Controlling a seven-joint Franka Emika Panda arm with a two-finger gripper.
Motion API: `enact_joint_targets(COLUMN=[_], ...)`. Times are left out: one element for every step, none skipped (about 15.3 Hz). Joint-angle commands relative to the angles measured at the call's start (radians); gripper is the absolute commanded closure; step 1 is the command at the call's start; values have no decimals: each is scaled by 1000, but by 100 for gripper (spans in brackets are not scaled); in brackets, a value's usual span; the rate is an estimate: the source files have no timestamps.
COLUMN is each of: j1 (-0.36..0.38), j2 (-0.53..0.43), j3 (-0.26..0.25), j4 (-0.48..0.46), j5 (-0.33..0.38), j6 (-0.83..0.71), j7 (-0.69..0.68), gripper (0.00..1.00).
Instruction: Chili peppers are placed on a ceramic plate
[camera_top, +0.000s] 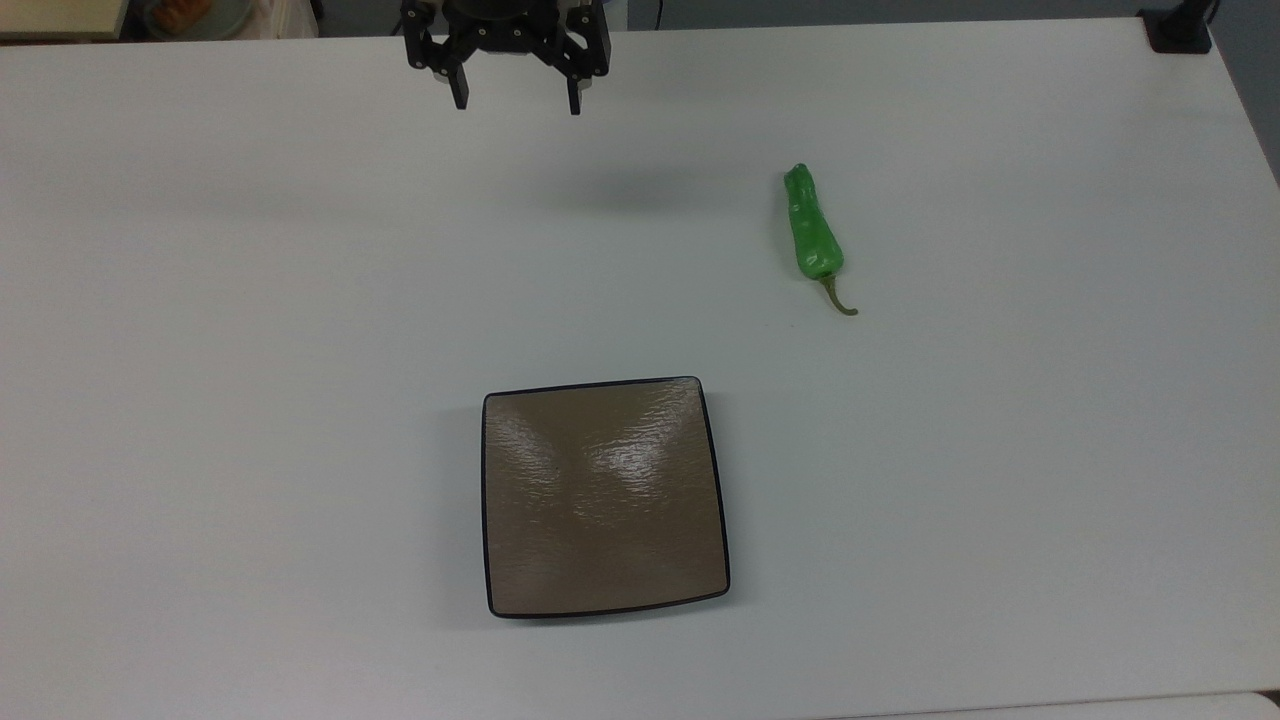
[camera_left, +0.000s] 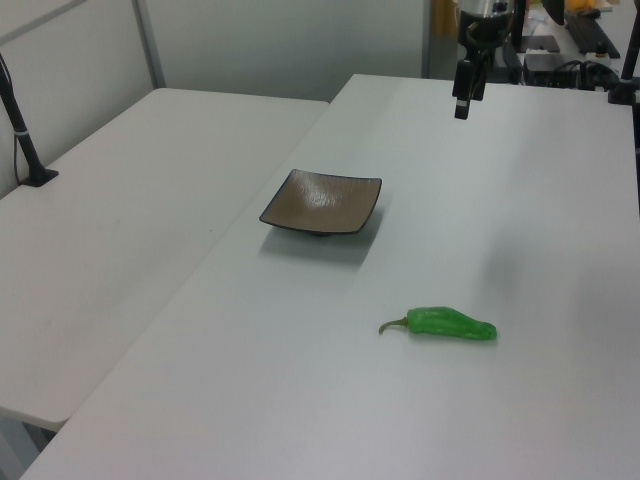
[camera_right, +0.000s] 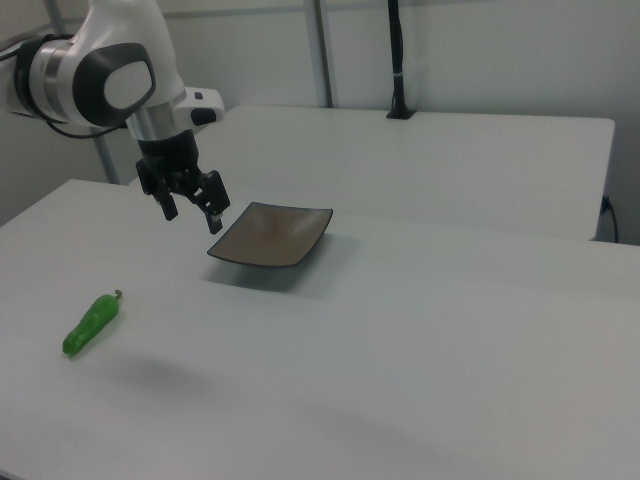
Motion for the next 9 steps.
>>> enact_joint_targets(j1=[23,23,23,23,25,25,25,25,23], j2=[-25,-25,-23,-22,-23,-25,-23,-23,-23], j3=[-15,-15,-15,-15,-12,-10,-10,-9,-10], j4=[-11,-11,-11,-11,-13,-11,-11,-13,-17], j5=[5,5,5,5,4,4,-5,-7,-7], j6=[-21,-21,-20,-20,-21,-20,-20,-20,-20], j7=[8,9,10,0,-1,-3,-4,-7,-13], gripper=[0,0,0,0,0,0,0,0,0])
